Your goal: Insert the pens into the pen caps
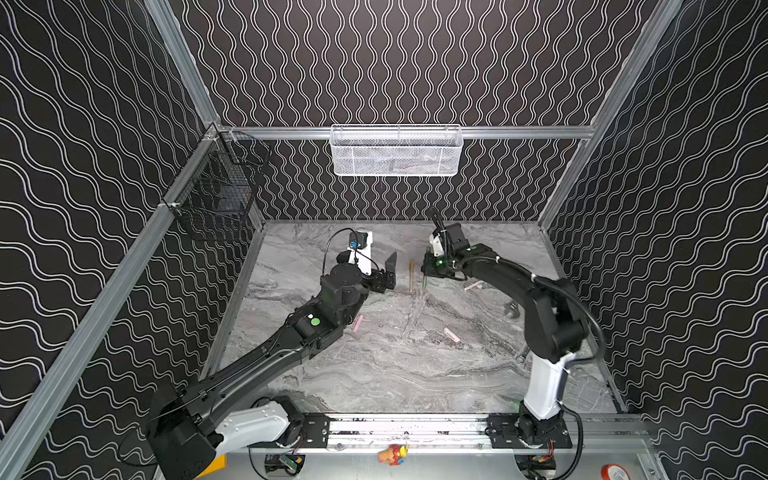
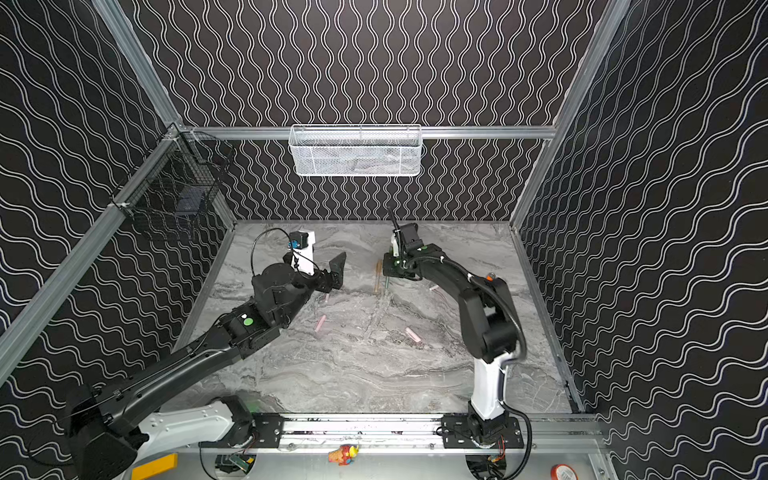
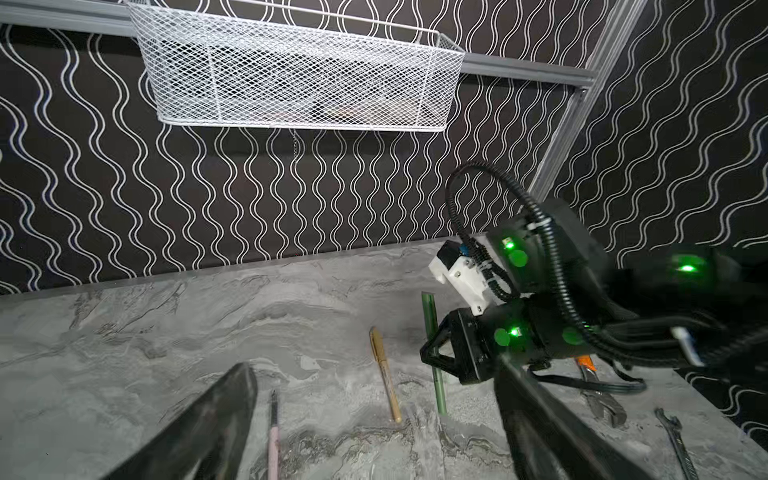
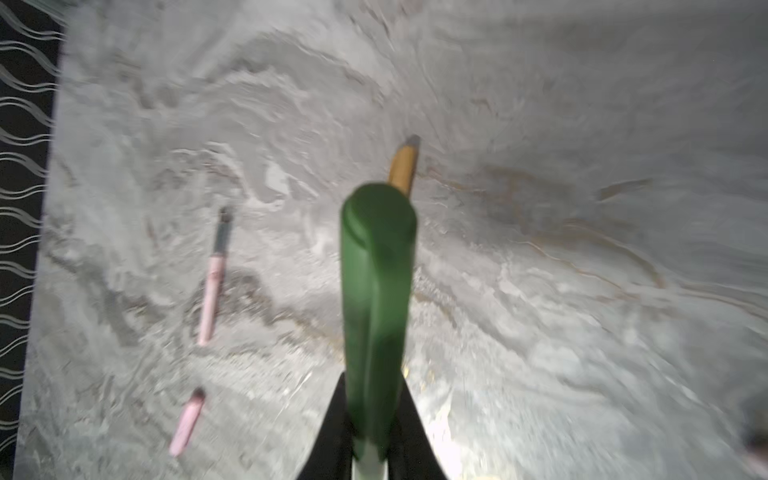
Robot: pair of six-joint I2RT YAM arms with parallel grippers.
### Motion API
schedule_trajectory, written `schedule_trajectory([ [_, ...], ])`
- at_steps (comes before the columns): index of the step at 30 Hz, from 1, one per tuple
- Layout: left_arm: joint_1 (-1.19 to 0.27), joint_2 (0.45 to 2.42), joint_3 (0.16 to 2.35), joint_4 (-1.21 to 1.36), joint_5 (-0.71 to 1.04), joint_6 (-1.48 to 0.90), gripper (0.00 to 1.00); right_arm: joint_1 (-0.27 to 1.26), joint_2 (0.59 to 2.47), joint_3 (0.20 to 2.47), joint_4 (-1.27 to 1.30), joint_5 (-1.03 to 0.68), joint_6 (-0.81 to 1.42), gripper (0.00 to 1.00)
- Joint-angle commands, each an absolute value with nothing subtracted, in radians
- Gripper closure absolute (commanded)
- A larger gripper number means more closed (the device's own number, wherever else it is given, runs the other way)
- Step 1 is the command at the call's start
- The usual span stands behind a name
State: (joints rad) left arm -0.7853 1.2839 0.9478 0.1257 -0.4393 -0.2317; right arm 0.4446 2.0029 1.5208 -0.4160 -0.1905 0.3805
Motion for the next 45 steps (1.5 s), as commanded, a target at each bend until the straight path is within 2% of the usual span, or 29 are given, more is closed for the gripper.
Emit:
schedule_trajectory([
  [1, -0.784, 1.290, 0.957, 0.130, -0.449, -0.240, 0.08, 0.412, 2.079, 1.583, -0.473, -0.250, 0.410, 0.89],
  [12, -0.783, 1.299, 0.959, 0.135, -0.441, -0.233, 0.08, 0.376, 2.245, 1.709, -0.553, -0.286, 0.416, 0.86],
  [15, -0.782, 1.305, 0.965, 0.128, -0.446, -0.233, 0.08, 0.375, 2.243, 1.672, -0.517, -0.262, 0.439, 0.85],
  [18, -0.781, 1.307, 0.963, 0.129, -0.442, -0.233, 0.08, 0.371, 2.245, 1.655, -0.500, -0.265, 0.454, 0.77],
  [27, -0.776, 1.328, 0.981, 0.099, -0.451, -0.236, 0.09, 0.368, 2.245, 1.666, -0.503, -0.278, 0.482, 0.75],
  [32, -0.775, 1.327, 0.977, 0.113, -0.462, -0.219, 0.09, 0.369, 2.138, 1.632, -0.482, -0.302, 0.492, 0.70],
  [37, -0.766, 1.348, 0.978, 0.116, -0.513, -0.218, 0.09, 0.370, 1.944, 1.536, -0.451, -0.289, 0.491, 0.65],
  [45, -0.700, 1.447, 1.011, 0.039, -0.565, -0.252, 0.15, 0.371, 1.520, 1.106, -0.247, -0.270, 0.475, 0.61],
])
